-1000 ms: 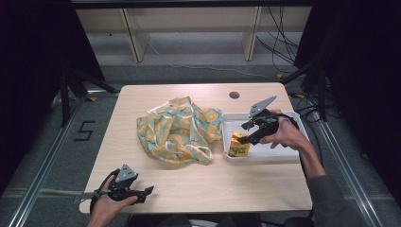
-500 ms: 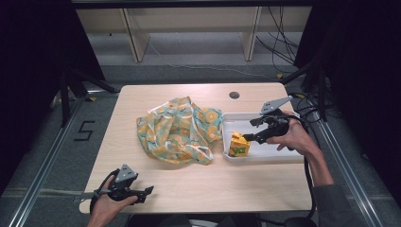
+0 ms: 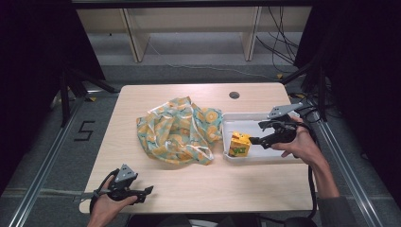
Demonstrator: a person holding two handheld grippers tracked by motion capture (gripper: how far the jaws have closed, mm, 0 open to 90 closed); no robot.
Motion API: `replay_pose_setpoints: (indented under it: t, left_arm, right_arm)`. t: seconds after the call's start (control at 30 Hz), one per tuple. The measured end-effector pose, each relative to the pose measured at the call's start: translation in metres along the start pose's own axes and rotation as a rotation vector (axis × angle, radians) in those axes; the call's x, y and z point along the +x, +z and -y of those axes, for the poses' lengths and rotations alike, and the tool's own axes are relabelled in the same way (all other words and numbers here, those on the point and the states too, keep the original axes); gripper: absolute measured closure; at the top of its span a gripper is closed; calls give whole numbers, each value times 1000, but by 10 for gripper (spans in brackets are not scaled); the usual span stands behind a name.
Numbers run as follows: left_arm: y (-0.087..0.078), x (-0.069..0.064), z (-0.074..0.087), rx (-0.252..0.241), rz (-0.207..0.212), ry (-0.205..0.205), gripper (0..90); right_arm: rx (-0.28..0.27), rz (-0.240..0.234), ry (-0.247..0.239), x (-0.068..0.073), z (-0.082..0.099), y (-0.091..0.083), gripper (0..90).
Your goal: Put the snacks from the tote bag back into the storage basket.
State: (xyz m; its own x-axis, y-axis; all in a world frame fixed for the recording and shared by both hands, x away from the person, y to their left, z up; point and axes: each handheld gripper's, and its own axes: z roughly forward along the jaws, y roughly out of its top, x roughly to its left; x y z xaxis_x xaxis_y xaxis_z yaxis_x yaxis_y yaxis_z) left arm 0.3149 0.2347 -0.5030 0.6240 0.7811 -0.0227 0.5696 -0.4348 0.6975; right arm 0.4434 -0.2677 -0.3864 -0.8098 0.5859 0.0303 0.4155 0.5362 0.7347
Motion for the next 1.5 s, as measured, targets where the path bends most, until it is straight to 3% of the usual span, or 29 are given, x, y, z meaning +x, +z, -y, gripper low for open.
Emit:
replay_pose_setpoints:
  t: [0.1,0.2,0.23,0.3,0.4,0.47,0.5,0.53,0.57,0.67,0.7,0.73,0.77,0.93,0.97,1.0,1.03,1.07,1.1,1.17,1.2,1.3,1.33,1.37,1.43,1.5]
  left_arm:
    - [0,0,1,-13,-10,2,202]
    - [0,0,0,3,0,2,202]
    - [-1,0,0,-2,-2,4,202]
    - [0,0,1,-16,-1,3,202]
    - [-1,1,0,-2,-2,3,202]
    - [0,0,0,-10,-10,0,202]
    - [0,0,0,2,-3,-1,202]
    - [0,0,0,-2,-2,-3,202]
    - [1,0,0,-4,-3,-1,202]
    - [0,0,0,0,-6,-3,202]
    - [0,0,0,-5,-7,-7,202]
    - [0,0,0,-9,-16,-2,202]
    - [0,0,0,0,-5,-17,202]
    - [0,1,1,-8,-1,-43,202]
    - [1,1,0,-13,-6,-45,202]
    - [2,0,0,-33,-15,-60,202]
    - [0,3,1,-1,-17,-32,202]
    - [0,3,1,-5,-23,-33,202]
    - [1,2,2,-9,-22,-50,202]
    - [0,3,1,-16,-27,-40,202]
    - [-1,3,1,0,-17,-48,201]
    - [0,2,3,-28,-22,-63,202]
    - [-2,4,3,-4,-19,-32,202]
    - [-1,3,3,-29,-23,-45,202]
    - [-1,2,3,-35,-25,-49,202]
    - [0,1,3,-39,-25,-73,202]
  right_arm:
    - [17,52,31,7,9,-2,233]
    - [32,59,39,7,13,-3,237]
    - [20,92,37,9,18,0,227]
    - [30,68,50,12,21,1,245]
    - [22,81,54,13,25,2,243]
    - [58,76,80,14,28,-1,235]
    - [25,75,66,11,30,2,236]
    - [52,77,72,11,32,1,237]
    - [26,85,91,12,35,4,235]
    - [51,105,92,16,39,7,237]
    - [50,86,101,17,39,7,243]
    - [41,103,122,19,41,8,241]
    - [66,102,108,19,41,7,234]
    - [67,103,123,21,45,8,231]
    - [48,126,113,22,47,12,230]
    - [78,122,88,23,48,11,229]
    - [78,122,88,23,48,11,229]
    - [57,128,102,24,51,14,231]
    - [94,118,111,25,50,10,232]
    - [58,137,103,25,54,13,231]
    - [64,129,117,27,55,12,232]
    - [77,139,112,30,62,11,235]
    - [77,139,112,30,62,11,235]
    - [49,147,124,33,67,14,235]
    - [70,135,140,35,67,13,233]
    - [55,156,118,35,70,16,228]
